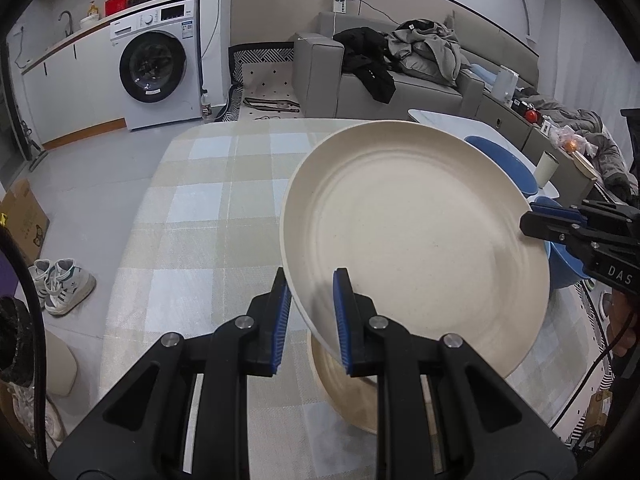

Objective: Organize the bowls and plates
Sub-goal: 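Carry the cream plate with the left gripper while the right gripper carries its plate toward the plate stack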

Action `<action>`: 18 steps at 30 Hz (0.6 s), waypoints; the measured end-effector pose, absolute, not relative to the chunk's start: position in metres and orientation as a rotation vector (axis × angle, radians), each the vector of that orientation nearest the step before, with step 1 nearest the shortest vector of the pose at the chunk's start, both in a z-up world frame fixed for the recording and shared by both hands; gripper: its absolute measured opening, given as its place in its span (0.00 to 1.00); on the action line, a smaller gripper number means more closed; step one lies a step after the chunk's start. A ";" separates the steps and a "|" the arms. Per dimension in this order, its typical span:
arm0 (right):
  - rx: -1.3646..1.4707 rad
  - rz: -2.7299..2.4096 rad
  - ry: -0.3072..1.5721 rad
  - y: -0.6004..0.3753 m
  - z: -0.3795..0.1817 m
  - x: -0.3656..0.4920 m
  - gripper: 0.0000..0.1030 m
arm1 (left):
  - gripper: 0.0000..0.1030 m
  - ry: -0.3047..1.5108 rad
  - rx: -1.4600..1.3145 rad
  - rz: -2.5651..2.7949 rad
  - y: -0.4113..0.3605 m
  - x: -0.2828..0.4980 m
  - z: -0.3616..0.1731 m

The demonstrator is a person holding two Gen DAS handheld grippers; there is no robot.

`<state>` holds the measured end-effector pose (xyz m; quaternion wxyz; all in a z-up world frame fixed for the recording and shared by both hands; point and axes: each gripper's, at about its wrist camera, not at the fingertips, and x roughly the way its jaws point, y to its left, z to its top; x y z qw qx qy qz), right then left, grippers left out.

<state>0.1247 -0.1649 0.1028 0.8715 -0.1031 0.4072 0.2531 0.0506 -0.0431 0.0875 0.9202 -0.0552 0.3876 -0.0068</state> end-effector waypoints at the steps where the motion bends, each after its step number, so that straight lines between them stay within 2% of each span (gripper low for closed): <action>1: -0.212 0.527 0.850 -0.166 0.102 0.123 0.16 | 0.16 0.799 -0.114 -0.016 -0.043 0.050 0.086; 18: -0.187 0.529 0.889 -0.170 0.065 0.106 0.16 | 0.16 0.840 -0.102 -0.030 -0.039 0.044 0.050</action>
